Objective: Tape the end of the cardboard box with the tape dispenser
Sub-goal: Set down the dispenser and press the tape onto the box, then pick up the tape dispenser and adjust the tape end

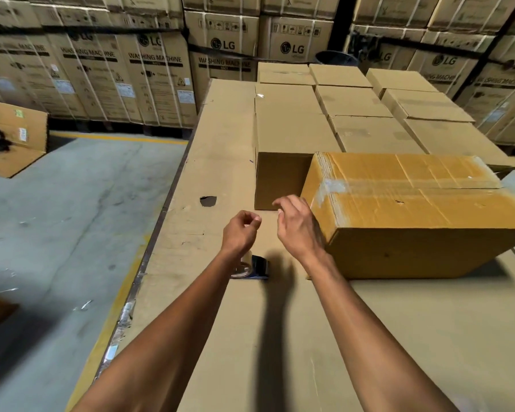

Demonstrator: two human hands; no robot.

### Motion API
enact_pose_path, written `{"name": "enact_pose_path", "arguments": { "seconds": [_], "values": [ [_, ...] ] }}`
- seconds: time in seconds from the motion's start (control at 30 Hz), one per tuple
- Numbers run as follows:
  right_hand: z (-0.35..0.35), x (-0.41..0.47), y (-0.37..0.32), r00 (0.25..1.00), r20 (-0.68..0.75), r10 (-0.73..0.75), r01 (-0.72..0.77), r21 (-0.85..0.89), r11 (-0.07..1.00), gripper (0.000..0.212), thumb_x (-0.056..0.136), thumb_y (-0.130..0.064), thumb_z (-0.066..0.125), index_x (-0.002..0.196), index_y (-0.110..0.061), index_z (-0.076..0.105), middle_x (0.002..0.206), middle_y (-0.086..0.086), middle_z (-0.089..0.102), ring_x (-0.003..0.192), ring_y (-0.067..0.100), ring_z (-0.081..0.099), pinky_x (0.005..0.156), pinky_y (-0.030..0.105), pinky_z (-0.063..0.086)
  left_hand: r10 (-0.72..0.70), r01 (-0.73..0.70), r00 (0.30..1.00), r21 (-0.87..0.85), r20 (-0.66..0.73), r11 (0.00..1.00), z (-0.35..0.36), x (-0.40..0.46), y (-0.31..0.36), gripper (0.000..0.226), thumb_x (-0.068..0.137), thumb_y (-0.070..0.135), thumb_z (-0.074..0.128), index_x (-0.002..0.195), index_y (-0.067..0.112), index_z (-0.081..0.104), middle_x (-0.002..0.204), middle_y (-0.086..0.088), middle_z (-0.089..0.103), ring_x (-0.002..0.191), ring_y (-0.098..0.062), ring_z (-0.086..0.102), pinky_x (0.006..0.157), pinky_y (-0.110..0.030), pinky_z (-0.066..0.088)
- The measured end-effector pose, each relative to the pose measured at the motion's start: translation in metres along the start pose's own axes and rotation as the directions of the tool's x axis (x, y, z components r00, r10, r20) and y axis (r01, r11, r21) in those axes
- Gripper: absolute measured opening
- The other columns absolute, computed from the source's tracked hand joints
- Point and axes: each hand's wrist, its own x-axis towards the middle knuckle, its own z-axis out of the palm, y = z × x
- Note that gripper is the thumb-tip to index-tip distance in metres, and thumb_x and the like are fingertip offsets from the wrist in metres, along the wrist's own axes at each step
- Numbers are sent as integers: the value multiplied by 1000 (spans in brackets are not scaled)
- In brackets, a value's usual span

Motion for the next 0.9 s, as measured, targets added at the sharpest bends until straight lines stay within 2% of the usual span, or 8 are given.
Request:
{"name": "enact_pose_path", "arguments": {
  "seconds": [0.1,0.17,0.3,0.37,0.43,0.5,0.67,0.9],
  "values": [
    [32,-19,9,972,197,125,-134,33,990,30,102,-5,56,128,-16,65,124,5,64,109,26,64,88,44,59,70,-78,997,236,42,969,-15,0,-21,22,110,29,75,125,13,77,125,-7,78,114,-32,75,103,-42,59],
    [48,-28,20,917,351,188,-199,-3,980,33,102,-6,55,132,-17,63,129,6,63,113,29,64,95,46,57,94,-130,990,401,110,907,-23,3,-36,31,106,36,80,130,17,76,135,-12,74,126,-35,70,109,-48,57],
    [77,-45,39,743,610,275,-264,-111,958,49,96,-9,67,142,-21,57,137,6,59,125,30,59,103,44,53,49,-267,945,675,325,688,-31,9,-54,59,98,53,83,149,28,65,156,-9,59,149,-36,51,118,-55,42],
    [89,-52,46,673,677,296,-272,-146,951,61,90,-19,79,145,-24,53,138,4,57,129,28,57,104,46,52,28,-337,917,734,399,589,-31,12,-57,71,94,56,86,155,31,60,162,-6,55,153,-34,47,122,-55,38],
    [98,-57,48,643,707,296,-265,-157,951,75,82,-31,88,146,-28,49,138,2,56,131,28,54,105,47,52,-7,-375,897,769,442,517,-30,17,-62,79,91,56,88,159,33,56,163,-4,55,152,-33,49,121,-55,41],
    [106,-59,48,649,709,277,-227,-168,959,82,78,-37,91,148,-31,48,139,2,56,131,28,52,104,48,51,-40,-384,887,781,461,492,-29,23,-68,80,90,53,90,159,32,55,158,-4,58,146,-34,55,116,-53,48],
    [123,-67,43,717,662,217,-133,-177,975,79,81,-37,88,149,-31,48,137,1,57,128,29,52,101,46,50,-13,-370,890,739,456,562,-30,26,-81,72,89,44,92,153,32,60,143,-4,65,127,-36,68,95,-46,59],
    [114,-64,38,755,629,187,-185,-70,980,67,83,-30,87,141,-30,53,129,-1,57,122,27,54,97,45,52,55,-384,888,672,456,633,-38,26,-84,67,87,44,94,146,34,66,139,0,73,125,-32,69,98,-47,60]
  ]
}}
